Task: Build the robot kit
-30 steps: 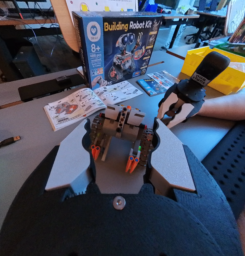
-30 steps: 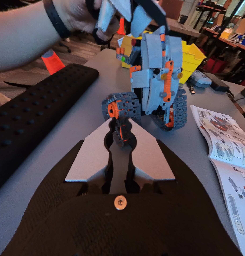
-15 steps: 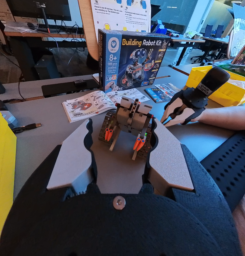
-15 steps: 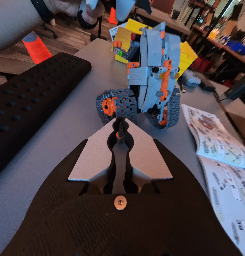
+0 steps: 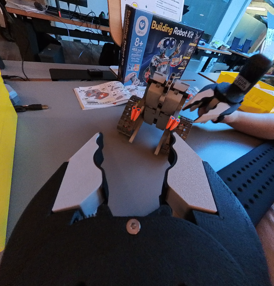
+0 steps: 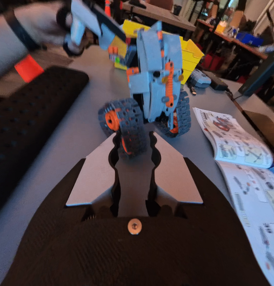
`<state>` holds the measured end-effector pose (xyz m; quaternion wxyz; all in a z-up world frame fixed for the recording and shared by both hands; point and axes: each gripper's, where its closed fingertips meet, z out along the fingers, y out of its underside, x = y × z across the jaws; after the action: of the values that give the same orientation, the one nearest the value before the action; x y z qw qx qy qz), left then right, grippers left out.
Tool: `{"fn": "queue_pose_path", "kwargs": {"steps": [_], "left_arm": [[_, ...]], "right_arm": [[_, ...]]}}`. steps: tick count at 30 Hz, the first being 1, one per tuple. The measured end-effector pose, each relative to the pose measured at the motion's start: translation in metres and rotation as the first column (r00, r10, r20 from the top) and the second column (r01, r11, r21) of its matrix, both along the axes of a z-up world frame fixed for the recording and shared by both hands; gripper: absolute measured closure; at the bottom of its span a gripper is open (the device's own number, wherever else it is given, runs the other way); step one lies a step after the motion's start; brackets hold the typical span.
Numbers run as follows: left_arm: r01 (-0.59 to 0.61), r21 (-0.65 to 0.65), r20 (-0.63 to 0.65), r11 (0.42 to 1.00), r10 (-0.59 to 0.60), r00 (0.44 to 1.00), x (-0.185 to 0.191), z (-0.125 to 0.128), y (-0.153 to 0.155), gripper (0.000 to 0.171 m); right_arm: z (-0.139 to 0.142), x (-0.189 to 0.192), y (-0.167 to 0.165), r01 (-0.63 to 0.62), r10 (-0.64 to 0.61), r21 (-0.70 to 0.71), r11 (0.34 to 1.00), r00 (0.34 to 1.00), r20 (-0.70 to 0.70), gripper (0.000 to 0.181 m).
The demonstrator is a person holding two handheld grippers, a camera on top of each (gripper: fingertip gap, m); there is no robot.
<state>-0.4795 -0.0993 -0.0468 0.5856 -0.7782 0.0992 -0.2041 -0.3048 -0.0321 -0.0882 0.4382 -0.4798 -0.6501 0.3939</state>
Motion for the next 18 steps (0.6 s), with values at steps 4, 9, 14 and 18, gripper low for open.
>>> {"fn": "queue_pose_path", "kwargs": {"steps": [4,9,14,18], "left_arm": [[-0.001,-0.009,0.014,1.000,0.002,1.000,-0.003,-0.012,-0.006,0.089],[0.000,-0.069,-0.048,0.998,-0.003,0.999,-0.006,-0.037,-0.005,0.089],[0.092,-0.102,-0.046,0.990,-0.097,0.994,0.013,-0.051,-0.005,0.104],[0.127,-0.113,-0.132,0.985,-0.142,0.981,0.025,-0.053,-0.007,0.109]], "right_arm": [[0.023,0.000,-0.040,-0.032,0.034,-0.021,0.999,0.995,0.094,0.142],[0.016,0.004,-0.033,0.051,-0.109,0.268,0.962,0.973,0.205,0.135],[0.025,0.009,-0.061,-0.010,-0.055,0.230,0.973,0.960,0.274,0.133],[0.009,0.019,-0.063,0.024,-0.107,0.243,0.970,0.936,0.336,0.133]]}}
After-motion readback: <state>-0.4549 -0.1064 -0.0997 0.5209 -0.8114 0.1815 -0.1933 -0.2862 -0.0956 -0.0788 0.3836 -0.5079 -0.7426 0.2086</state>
